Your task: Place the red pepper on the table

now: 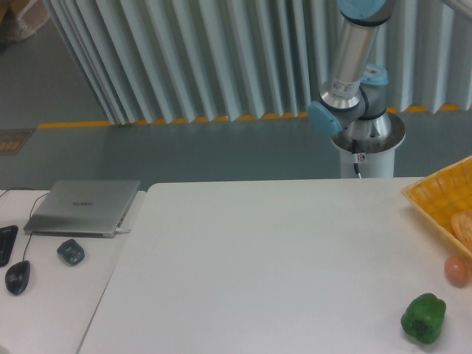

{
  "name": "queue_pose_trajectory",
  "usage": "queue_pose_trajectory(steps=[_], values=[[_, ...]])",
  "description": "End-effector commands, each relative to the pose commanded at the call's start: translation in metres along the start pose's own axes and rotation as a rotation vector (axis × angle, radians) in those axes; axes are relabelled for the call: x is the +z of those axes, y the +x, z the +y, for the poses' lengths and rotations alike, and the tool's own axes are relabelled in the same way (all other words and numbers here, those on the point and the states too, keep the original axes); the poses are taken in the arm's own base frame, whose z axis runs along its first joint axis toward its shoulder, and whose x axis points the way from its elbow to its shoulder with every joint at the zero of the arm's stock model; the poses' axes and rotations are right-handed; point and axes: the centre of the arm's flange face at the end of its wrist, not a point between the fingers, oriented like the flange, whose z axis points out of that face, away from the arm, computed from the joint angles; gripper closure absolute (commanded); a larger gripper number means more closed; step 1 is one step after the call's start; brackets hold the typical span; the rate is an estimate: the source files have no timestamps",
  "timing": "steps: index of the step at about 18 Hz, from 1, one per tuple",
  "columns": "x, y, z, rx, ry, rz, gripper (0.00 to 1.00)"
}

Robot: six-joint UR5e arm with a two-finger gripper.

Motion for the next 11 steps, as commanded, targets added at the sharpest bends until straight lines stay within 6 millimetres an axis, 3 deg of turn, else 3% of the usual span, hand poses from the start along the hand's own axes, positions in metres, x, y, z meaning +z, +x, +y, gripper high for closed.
queue_pose_trajectory(steps=[6, 9, 11], values=[[0.006, 0.003, 0.008, 0.003, 0.010, 0.008, 0.00], [-0.009, 0.000, 0.009, 0.010, -0.002, -0.017, 0.38], [-0.025, 0.002, 0.006, 0.014, -0.012, -0.039, 0.46]])
